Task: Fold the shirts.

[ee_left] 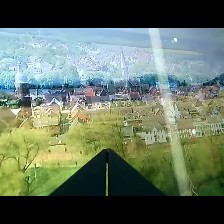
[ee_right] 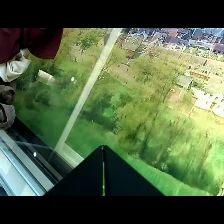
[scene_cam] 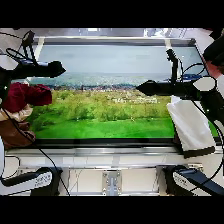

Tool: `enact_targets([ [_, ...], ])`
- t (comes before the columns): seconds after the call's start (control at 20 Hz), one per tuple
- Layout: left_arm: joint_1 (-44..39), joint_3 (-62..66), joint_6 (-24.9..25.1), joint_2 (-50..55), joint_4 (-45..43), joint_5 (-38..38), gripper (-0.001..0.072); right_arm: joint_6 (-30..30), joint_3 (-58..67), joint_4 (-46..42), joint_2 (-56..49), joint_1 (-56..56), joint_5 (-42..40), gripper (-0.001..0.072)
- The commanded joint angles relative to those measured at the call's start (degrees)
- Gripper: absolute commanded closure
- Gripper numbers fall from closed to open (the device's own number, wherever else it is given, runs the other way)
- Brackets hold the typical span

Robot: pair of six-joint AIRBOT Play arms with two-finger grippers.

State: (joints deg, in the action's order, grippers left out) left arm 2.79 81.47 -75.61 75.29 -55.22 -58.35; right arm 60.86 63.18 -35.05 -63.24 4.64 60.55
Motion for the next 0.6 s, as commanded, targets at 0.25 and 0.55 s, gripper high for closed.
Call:
enact_targets([
  [0.25, 0.1, 0.0, 0.0, 0.0, 0.0, 0.0, 0.0694, 0.0, 0.0, -0.1, 0.0, 0.0, 1.4, 0.07],
  [0.55, 0.1, 0.0, 0.0, 0.0, 0.0, 0.0, 0.0694, 0.0, 0.0, -0.3, 0.0, 0.0, 3.5, 0.0699],
])
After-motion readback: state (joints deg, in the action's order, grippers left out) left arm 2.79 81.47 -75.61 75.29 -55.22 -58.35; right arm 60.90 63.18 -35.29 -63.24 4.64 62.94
